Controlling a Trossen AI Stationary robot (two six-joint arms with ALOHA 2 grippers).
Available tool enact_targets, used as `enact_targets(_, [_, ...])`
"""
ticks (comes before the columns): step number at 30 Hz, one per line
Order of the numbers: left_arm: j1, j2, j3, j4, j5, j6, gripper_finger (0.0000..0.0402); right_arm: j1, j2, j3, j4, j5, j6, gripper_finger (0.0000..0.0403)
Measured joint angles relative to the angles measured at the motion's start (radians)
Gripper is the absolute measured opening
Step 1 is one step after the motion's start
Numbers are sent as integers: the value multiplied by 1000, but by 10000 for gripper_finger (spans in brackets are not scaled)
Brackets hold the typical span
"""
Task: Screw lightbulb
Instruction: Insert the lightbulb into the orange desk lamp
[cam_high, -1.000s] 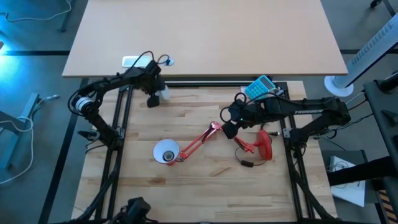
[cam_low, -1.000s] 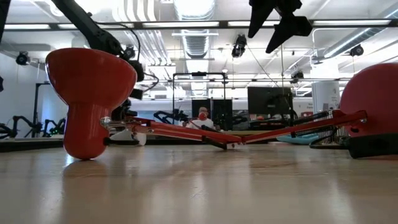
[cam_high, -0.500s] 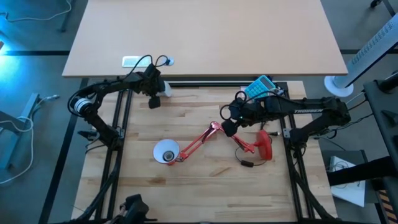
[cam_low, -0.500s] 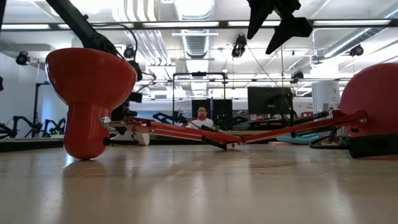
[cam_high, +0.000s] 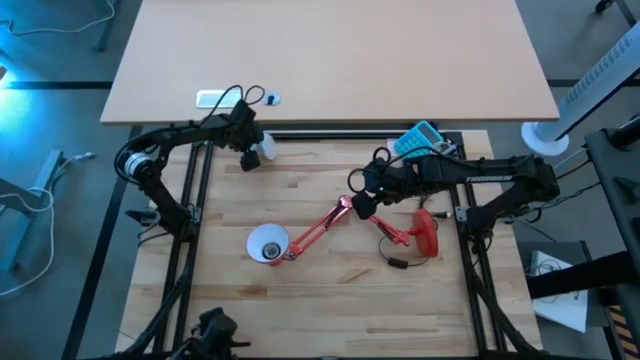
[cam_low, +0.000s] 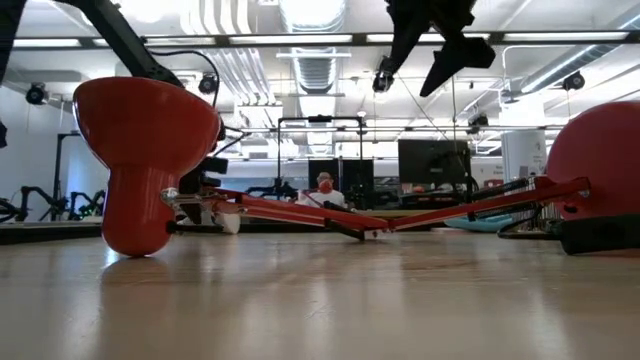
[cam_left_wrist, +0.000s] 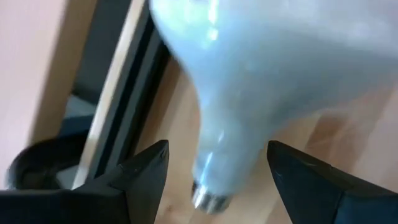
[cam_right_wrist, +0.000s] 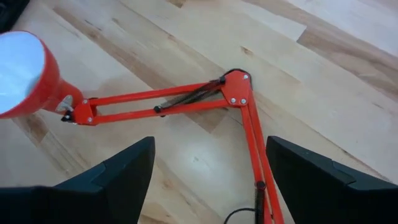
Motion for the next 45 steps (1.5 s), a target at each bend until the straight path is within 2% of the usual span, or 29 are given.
enact_targets(11, [-9, 30, -25, 18, 35, 9, 260, 1, 24, 0, 51, -11, 18, 283])
enact_targets(19, [-61, 27, -57, 21, 40, -17, 228, 0, 24, 0, 68, -8, -6, 280])
enact_targets(24, [-81, 27, -58, 20, 41, -24, 221, 0, 24, 0, 73, -8, -6, 282])
enact_targets(30, [-82, 27, -59, 17, 51, -108, 203, 1, 24, 0, 83, -5, -17, 272])
enact_targets(37, [-86, -9, -63, -9, 87, -212, 134, 1, 12, 75, 112, 101, -126, 260])
enact_targets(42, [-88, -77, -63, -6, 140, -293, 134, 1, -2, 181, 113, 184, -263, 249])
enact_targets(45, [-92, -146, -63, 3, 208, -370, 145, 2, -16, 243, 122, 229, -349, 243])
